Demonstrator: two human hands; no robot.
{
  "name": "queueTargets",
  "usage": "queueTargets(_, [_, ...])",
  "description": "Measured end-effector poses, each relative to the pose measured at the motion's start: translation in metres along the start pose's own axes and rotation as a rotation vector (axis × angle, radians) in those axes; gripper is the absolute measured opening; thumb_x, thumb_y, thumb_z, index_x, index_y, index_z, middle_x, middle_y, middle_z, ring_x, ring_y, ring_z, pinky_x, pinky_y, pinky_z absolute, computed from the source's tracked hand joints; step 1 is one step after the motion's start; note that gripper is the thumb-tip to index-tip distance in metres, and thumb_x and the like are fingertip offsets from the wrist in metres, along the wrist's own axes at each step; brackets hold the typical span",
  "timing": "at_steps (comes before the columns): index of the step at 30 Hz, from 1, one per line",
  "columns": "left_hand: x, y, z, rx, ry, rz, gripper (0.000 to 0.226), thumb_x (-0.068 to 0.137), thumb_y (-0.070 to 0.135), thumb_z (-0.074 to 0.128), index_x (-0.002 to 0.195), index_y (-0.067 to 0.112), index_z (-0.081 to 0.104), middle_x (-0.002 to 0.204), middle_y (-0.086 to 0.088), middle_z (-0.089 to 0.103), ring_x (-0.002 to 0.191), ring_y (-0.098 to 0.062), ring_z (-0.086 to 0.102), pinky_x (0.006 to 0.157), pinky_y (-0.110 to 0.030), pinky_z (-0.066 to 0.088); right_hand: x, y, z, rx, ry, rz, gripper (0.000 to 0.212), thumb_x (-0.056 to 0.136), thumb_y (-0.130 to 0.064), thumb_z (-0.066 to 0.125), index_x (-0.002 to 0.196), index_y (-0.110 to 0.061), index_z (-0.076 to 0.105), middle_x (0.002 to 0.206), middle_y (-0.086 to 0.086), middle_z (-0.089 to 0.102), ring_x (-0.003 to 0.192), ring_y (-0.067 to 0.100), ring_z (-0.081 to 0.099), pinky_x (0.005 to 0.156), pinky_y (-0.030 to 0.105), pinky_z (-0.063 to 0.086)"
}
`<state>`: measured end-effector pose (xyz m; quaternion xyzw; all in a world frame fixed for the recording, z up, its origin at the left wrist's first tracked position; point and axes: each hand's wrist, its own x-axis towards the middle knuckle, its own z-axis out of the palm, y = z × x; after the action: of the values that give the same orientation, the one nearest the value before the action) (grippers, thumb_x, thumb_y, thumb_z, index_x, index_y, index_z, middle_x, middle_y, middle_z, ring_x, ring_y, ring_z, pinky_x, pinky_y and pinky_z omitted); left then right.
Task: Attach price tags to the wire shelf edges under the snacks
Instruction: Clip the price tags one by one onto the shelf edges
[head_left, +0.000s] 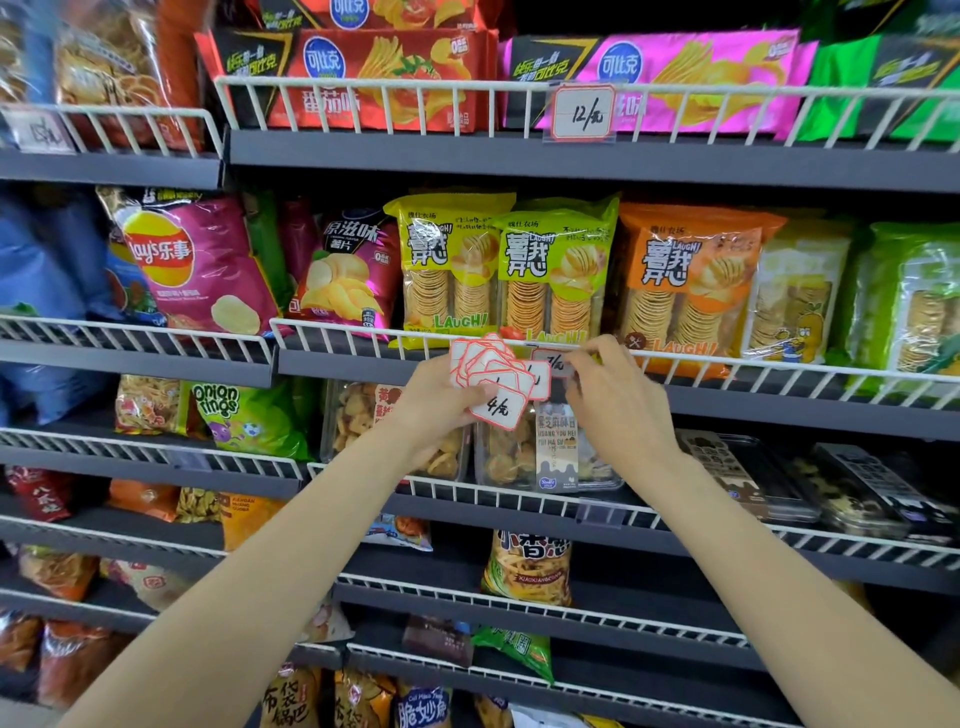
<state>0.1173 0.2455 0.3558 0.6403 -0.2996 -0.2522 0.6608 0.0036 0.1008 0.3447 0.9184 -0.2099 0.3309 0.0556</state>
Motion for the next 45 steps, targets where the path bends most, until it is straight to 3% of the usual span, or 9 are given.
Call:
queueTargets(3, [-0.007,0.002,-0.003,-0.129,0.046,0.014,0.026,0.086,-0.005,0.059,0.108,0.01,0.06,0.106,-0.007,0.068,0.095,-0.017,0.065,0.081,-0.028,0.054,-0.004,-0.015,-0.011,0.602,-0.074,0.2,0.028,0.096,-0.035,0.048,0.113,-0.018,0.062,0.115,0.002,0.055,0.088,-0.001,0.051,0.075,0.016,0.041])
queueTargets(5, [-0.011,0.002,-0.002,-0.165,0.057,0.03,0.025,0.085,-0.007,0.06,0.102,0.012,0.061,0.1,-0.004,0.069,0.093,-0.017,0.065,0.083,-0.03,0.054,-0.006,-0.025,-0.017,0.874,-0.112,0.253,0.023,0.093,-0.036,0.051,0.105,-0.02,0.063,0.107,-0.001,0.064,0.093,0.007,0.057,0.081,0.03,0.047])
queueTargets(8, [-0.018,0.001,0.001,-0.183,0.015,0.035,0.027,0.083,-0.008,0.061,0.102,0.012,0.062,0.098,-0.002,0.07,0.094,-0.017,0.067,0.083,-0.031,0.055,-0.011,-0.032,-0.023,0.973,-0.1,0.284,0.012,0.091,-0.025,0.058,0.09,-0.016,0.066,0.09,0.0,0.069,0.085,0.02,0.065,0.072,0.038,0.052])
queueTargets(13, [-0.03,-0.003,0.0,-0.172,-0.022,0.05,0.025,0.084,-0.008,0.061,0.099,0.013,0.063,0.091,0.0,0.072,0.084,-0.01,0.069,0.076,-0.024,0.058,-0.022,-0.033,-0.03,1.159,-0.11,0.365,0.013,0.09,-0.009,0.059,0.08,-0.013,0.067,0.077,0.007,0.069,0.06,0.006,0.062,0.05,0.017,0.049])
queueTargets(25, [-0.055,-0.023,0.013,-0.006,0.062,0.082,0.02,0.085,-0.001,0.063,0.09,0.018,0.065,0.09,0.002,0.071,0.088,-0.015,0.068,0.079,-0.027,0.055,-0.061,-0.037,-0.029,1.242,-0.209,0.419,0.011,0.085,-0.01,0.066,0.094,-0.013,0.06,0.087,0.0,0.071,0.071,0.007,0.069,0.055,0.016,0.051])
queueTargets(31, [-0.072,-0.031,0.02,-0.187,-0.021,-0.037,0.012,0.089,0.004,0.06,0.094,0.012,0.066,0.097,-0.005,0.072,0.091,-0.018,0.068,0.081,-0.029,0.057,-0.078,-0.042,-0.024,1.144,-0.171,0.445,0.026,0.077,-0.008,0.074,0.099,-0.014,0.061,0.094,0.003,0.071,0.084,0.014,0.07,0.069,0.034,0.059])
queueTargets(36, [-0.081,-0.034,0.013,-0.242,-0.043,-0.052,0.013,0.092,0.006,0.055,0.091,0.014,0.065,0.089,0.002,0.074,0.085,-0.011,0.069,0.072,-0.022,0.058,-0.085,-0.04,-0.031,1.157,-0.23,0.439,0.032,0.08,0.002,0.068,0.1,-0.022,0.06,0.088,-0.008,0.07,0.082,0.005,0.069,0.068,0.022,0.057])
queueTargets(43, [-0.083,-0.034,0.002,-0.232,0.09,-0.053,0.013,0.091,0.005,0.057,0.092,0.017,0.063,0.096,0.0,0.071,0.096,-0.015,0.066,0.082,-0.028,0.055,-0.086,-0.042,-0.035,1.165,-0.13,0.516,0.052,0.085,0.0,0.063,0.127,-0.028,0.051,0.083,0.004,0.073,0.081,0.01,0.07,0.08,0.033,0.055])
queueTargets(45, [-0.083,-0.033,-0.001,-0.23,0.121,-0.054,0.012,0.091,0.005,0.058,0.094,0.016,0.062,0.094,0.001,0.07,0.093,-0.014,0.067,0.085,-0.03,0.054,-0.084,-0.046,-0.036,1.165,-0.092,0.517,0.048,0.087,0.0,0.061,0.124,-0.03,0.052,0.097,0.01,0.072,0.077,0.011,0.07,0.074,0.032,0.058])
